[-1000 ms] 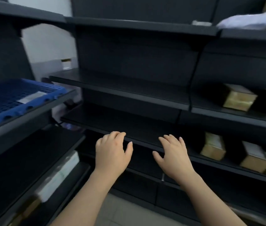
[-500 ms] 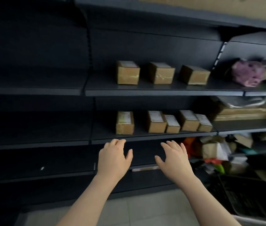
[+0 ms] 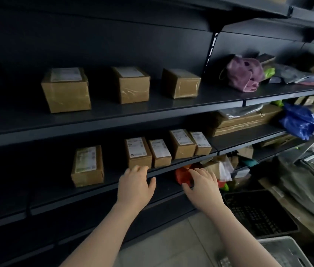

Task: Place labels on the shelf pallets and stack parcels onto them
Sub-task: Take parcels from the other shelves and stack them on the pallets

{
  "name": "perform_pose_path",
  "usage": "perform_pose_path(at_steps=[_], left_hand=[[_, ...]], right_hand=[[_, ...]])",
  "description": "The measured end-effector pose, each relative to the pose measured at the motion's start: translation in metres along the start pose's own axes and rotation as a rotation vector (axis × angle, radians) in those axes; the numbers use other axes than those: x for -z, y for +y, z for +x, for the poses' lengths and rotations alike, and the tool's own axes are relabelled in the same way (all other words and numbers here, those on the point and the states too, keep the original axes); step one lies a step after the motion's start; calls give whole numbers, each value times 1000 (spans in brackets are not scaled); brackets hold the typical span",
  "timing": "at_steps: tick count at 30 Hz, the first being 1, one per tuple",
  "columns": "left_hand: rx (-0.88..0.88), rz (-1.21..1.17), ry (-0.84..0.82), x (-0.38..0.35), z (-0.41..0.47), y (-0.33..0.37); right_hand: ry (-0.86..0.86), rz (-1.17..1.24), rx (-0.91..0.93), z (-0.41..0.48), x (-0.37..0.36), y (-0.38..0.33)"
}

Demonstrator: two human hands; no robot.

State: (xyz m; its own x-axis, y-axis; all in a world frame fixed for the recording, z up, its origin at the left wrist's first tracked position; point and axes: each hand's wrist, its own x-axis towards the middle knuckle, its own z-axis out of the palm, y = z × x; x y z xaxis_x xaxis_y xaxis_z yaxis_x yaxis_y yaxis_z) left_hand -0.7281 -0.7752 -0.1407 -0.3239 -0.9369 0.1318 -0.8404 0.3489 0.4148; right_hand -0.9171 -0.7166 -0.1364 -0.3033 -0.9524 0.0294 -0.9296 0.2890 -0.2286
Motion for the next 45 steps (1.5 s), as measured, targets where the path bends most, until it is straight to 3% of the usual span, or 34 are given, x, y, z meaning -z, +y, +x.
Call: perform_pose_path(at_steps=[12, 18, 25, 27, 32, 34, 39, 45], left_hand=[[5, -7, -154, -78, 135, 27], [84, -50, -237, -125, 182, 41], [270, 144, -317, -187, 211, 36], [285, 170, -258, -197, 207, 39], [302, 93, 79, -211, 182, 54], [393, -4, 178, -213, 180, 58], [698, -165, 210, -220, 183, 65], [794, -147, 225, -224, 186, 71]], right_hand=[[-53, 84, -40, 123, -23, 52], [-96, 79, 60, 192, -34, 78], [-195, -22, 323, 256, -49, 106], [-214, -36, 373, 268, -58, 111], [-230, 21, 482, 282, -82, 125], [-195, 35, 515, 284, -89, 129], [-122, 43, 540, 289, -96, 135], [-36, 65, 555, 294, -104, 140]])
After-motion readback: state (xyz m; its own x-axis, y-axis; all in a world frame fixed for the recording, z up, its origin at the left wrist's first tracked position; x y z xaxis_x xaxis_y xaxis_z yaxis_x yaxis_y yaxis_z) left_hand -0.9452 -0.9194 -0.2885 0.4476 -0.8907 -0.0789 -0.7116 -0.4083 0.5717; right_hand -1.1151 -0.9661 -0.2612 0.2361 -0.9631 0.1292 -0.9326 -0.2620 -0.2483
